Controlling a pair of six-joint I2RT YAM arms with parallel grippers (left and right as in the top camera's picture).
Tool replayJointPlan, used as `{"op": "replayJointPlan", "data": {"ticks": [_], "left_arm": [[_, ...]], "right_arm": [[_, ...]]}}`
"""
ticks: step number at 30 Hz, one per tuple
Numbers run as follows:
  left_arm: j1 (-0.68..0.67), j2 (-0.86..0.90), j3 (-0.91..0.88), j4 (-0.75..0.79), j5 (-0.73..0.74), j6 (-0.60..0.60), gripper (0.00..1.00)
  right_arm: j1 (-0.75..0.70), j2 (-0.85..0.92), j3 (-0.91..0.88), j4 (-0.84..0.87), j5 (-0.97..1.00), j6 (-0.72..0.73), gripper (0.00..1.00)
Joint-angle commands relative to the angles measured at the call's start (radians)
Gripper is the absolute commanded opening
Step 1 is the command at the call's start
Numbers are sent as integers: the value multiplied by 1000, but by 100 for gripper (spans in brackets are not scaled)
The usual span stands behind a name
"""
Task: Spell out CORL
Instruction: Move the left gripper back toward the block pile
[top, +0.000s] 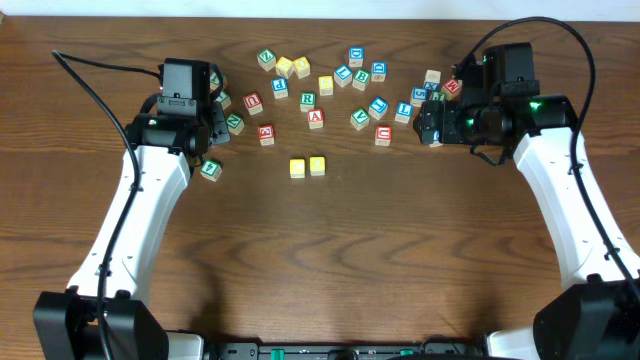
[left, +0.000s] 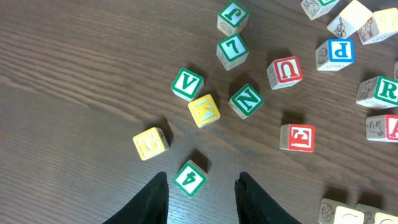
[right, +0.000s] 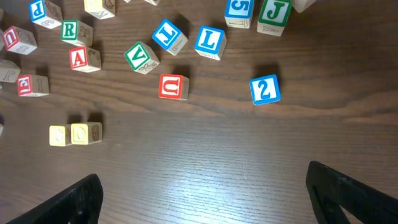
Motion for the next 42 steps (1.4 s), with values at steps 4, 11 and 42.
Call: {"op": "replayJointPlan", "data": {"ticks": [4,11,42], "left_arm": [[5,10,5,8,6,33,35],[5,10,5,21,108,109,35],[-10,37,50,130,288,24,35]], "right_arm": [[7,2,21,1,-9,12,99],[7,2,21,1,-9,12,99],[7,2,21,9,-10,12,99]]}}
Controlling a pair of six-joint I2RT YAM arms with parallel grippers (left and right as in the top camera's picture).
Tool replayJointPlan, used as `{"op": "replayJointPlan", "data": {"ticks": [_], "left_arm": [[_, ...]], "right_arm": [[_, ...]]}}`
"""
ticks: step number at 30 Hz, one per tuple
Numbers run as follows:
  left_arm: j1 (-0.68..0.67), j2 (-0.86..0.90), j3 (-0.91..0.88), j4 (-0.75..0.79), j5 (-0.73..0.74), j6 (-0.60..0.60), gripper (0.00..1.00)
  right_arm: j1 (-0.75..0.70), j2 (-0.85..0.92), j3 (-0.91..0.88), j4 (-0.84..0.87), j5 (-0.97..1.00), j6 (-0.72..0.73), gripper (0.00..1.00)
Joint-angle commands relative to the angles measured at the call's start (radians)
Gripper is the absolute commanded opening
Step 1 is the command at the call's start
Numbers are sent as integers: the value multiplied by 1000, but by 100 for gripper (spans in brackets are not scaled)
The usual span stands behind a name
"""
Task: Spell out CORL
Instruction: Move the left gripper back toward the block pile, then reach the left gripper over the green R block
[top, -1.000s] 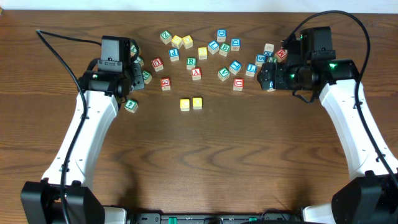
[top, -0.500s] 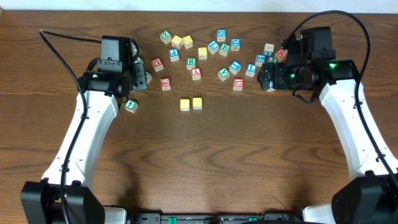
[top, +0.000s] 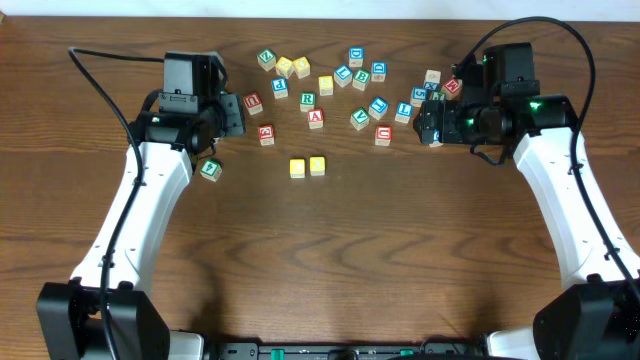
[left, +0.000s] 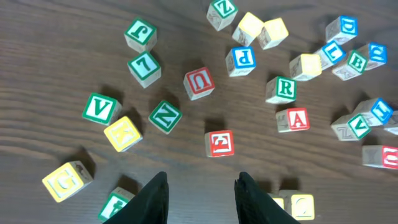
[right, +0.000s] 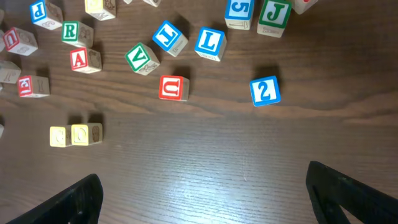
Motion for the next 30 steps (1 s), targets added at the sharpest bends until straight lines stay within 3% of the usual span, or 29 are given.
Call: {"op": "replayJointPlan", "data": {"ticks": [1,10,16,30], "left_arm": [[-16,19,77,-1,12,-23,35],[-61,238,437,-192,11,14,35],[-137,398,651,-267,-108,38,35],[-174,553,693,-192,-131,9,35]], "right_arm": [[7,2,21,6,-10,12,99],[13,2,21,14,-10,11,99],[13,2,21,10,-9,11,99],[13,2,21,-2,-9,11,99]]}}
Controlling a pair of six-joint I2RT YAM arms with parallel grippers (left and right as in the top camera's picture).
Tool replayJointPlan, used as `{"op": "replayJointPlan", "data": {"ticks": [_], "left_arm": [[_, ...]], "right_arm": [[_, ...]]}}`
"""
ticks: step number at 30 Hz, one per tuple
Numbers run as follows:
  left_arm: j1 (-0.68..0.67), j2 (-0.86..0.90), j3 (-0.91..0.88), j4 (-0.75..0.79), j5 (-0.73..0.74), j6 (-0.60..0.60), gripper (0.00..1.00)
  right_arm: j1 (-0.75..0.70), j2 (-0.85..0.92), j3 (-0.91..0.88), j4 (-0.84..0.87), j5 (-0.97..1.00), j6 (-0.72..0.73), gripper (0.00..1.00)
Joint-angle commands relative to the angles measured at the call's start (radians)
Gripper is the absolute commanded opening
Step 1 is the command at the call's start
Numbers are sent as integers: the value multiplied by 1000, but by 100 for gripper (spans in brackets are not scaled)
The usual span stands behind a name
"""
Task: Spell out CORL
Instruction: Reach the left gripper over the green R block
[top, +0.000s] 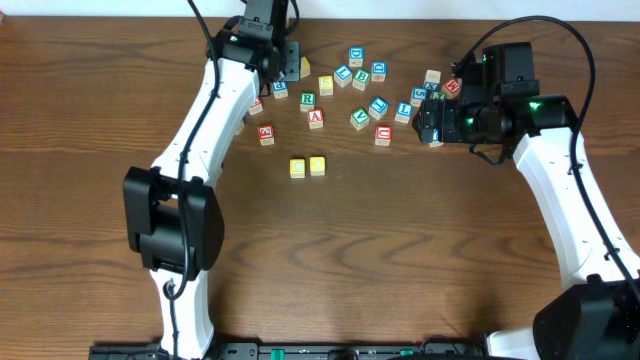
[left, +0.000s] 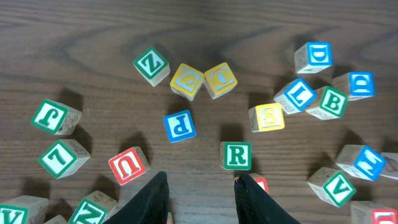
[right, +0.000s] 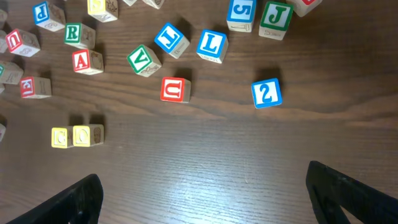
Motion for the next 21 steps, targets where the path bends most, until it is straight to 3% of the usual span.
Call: {"op": "replayJointPlan", "data": {"ticks": [1,21], "left_arm": [[1,18,27,2,-19,-5,35],[-16,95,27,62,-19,-28,35]], "right_arm": [[11,2,21,-10,-7,11,99],[11,2,21,-21,-6,11,99]]}}
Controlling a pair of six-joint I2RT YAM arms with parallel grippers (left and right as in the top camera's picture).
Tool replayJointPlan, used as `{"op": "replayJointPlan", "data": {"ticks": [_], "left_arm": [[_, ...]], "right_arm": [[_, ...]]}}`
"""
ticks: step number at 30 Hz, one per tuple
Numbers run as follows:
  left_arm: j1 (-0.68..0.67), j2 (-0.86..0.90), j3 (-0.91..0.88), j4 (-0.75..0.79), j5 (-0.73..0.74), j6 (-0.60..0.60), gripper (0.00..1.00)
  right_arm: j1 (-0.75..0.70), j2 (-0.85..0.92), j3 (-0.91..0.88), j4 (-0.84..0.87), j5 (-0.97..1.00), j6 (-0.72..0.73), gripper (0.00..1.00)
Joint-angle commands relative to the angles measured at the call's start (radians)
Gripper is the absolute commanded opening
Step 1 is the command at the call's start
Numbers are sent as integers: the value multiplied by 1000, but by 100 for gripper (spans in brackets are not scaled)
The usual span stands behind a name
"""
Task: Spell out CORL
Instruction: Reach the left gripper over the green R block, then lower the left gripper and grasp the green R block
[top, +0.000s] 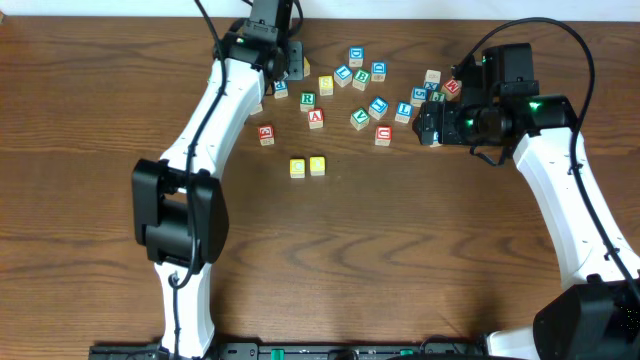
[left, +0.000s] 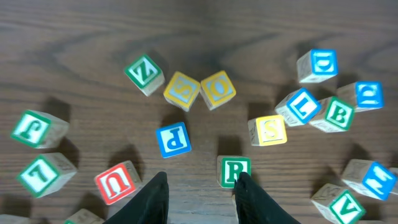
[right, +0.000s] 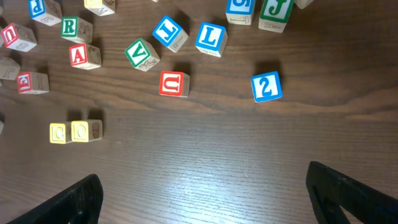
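Two yellow blocks, C and O, stand side by side at mid-table, C left of O. The green R block lies among the scattered blocks at the back, and in the left wrist view it sits against the right fingertip of my open left gripper. In the overhead view that gripper hangs over the back cluster, and the R block lies right of it. A blue L block lies near my right gripper, which is wide open and holds nothing.
Loose letter blocks crowd the back of the table: blue P, red U, yellow S, green Z, green L. Near the right arm lie green V, red U and blue 2.
My left gripper has shifted slightly, so the green R block now lies against its right fingertip in the wrist view. It remains open. The right arm has barely moved.
My left gripper was open over the left-hand blocks near the green 4. Then it was a little farther back, then far back over the P and R blocks, and now it is beside R. C and O stayed together. The right gripper stayed open.
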Motion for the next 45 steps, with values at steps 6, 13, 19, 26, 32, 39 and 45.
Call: {"op": "replayJointPlan", "data": {"ticks": [6,13,19,26,32,39,45], "left_arm": [[-32,101,24,39,-12,-14,47],[-71,159,24,99,-13,-13,55],[-78,203,24,105,-13,-13,55],[-75,232,24,104,-55,-13,55],[-75,242,18,104,-55,-13,54],[-75,243,-2,105,-55,-13,46],[-75,244,-7,112,-55,-13,44]], "right_arm": [[11,2,21,0,-6,11,99],[11,2,21,-2,0,11,99],[11,2,21,-2,1,11,99],[11,2,21,-2,1,11,99],[11,2,15,-2,1,11,99],[11,2,15,-2,0,11,99],[11,2,15,-2,0,11,99]]}}
